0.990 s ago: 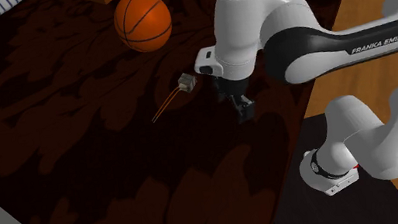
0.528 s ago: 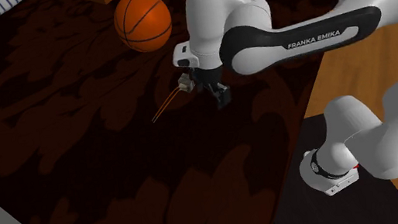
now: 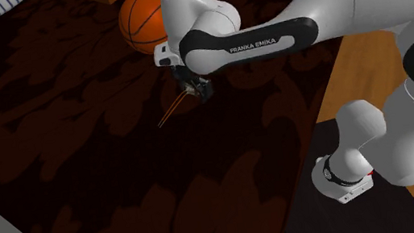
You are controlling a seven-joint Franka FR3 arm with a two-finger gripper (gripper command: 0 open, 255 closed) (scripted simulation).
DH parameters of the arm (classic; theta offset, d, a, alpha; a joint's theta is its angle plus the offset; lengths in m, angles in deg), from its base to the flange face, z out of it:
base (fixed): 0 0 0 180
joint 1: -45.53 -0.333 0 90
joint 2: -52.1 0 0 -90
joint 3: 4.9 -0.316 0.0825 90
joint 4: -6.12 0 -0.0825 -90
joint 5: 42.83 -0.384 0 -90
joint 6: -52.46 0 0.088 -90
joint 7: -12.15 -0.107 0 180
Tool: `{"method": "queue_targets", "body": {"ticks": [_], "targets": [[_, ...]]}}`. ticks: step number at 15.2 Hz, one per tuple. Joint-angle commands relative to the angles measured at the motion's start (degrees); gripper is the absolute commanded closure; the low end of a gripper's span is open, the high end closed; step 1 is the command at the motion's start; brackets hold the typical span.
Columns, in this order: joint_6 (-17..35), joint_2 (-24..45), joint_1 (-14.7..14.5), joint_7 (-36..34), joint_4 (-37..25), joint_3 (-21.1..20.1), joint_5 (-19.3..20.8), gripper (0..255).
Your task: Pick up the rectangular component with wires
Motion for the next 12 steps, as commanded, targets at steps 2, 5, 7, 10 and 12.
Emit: {"method": "queue_targets", "body": {"ticks": [2,5,7,10,12], "targets": [[0.2,8.8,1.0,9.0,-6.7,1.7,-6.2,0],[-0.3,14.7,3.2,14.4,-11.7,1.4,-10.3,0],[1.1,15.1,3.4,14.7,-10.5,1.2,-10.6,0],[3.2,15.7,3.5,15.1,-8.9,1.1,-11.2,0],[5.0,16.4,3.6,15.5,-7.6,0.9,-11.8,0]]}}
